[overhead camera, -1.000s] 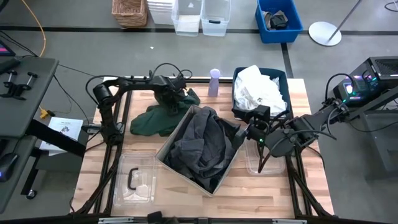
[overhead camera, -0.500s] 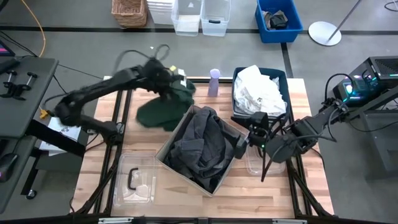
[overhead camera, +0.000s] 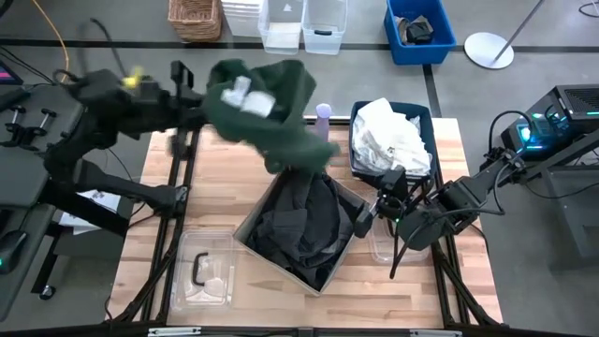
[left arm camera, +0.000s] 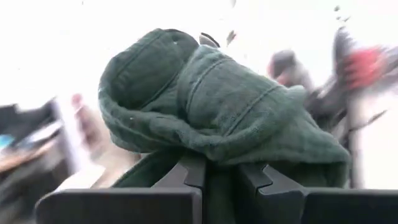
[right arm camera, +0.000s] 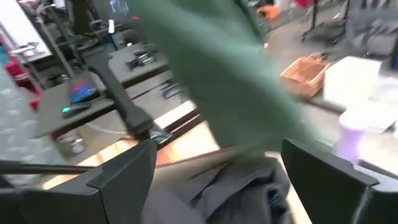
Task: Sort clothes
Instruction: Put the green shirt into the laundry organizer
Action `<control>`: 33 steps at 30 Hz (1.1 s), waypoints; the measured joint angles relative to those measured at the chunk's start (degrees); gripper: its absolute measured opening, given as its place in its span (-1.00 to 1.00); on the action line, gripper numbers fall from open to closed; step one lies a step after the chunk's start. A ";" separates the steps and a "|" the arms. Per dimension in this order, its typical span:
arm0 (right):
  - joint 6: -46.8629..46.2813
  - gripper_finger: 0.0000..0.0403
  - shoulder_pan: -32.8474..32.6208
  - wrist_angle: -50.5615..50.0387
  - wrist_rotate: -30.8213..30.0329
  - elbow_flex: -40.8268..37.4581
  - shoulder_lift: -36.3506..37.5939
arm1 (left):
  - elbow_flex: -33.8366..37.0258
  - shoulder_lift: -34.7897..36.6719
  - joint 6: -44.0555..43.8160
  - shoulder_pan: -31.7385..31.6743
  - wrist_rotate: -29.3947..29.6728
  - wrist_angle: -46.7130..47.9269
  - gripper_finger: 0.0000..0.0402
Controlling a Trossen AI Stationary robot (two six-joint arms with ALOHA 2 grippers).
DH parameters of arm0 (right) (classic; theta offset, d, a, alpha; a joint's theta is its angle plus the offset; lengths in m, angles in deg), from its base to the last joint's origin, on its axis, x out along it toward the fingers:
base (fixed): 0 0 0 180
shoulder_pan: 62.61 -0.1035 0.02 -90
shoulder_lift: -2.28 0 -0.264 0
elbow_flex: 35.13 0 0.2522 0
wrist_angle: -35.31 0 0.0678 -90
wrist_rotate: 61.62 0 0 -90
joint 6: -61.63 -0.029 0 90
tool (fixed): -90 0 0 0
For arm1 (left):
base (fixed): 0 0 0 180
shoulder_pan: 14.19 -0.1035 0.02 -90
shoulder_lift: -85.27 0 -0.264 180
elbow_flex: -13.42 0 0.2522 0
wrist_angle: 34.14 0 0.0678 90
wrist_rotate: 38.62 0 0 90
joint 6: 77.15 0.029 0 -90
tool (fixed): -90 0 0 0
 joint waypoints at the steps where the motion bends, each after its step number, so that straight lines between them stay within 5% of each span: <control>1: 1.13 0.70 0.00 -0.02 -0.97 0.00 0.00 | -1.13 -0.38 -0.64 2.01 -1.35 -2.21 -0.88; 8: 5.01 0.70 -0.42 0.00 -10.09 0.00 1.14 | -2.77 -3.76 -2.88 13.17 -6.38 -12.56 -0.88; 16: 8.48 0.70 -4.30 0.46 -17.21 0.00 6.69 | -0.74 -10.01 -1.47 14.13 -1.34 -10.31 -0.88; 19: 8.51 0.70 -5.50 0.44 -17.27 0.00 7.75 | -0.47 -13.77 -0.88 12.52 -3.64 -21.75 -0.88; 24: 8.21 0.70 -6.89 -3.28 -19.61 0.00 8.00 | -2.57 -20.26 -12.23 9.48 -17.76 -45.16 -0.88; 33: 5.34 0.70 -10.04 -5.57 -20.84 0.00 8.02 | -4.09 -21.90 -16.53 7.55 -19.58 -34.20 -0.88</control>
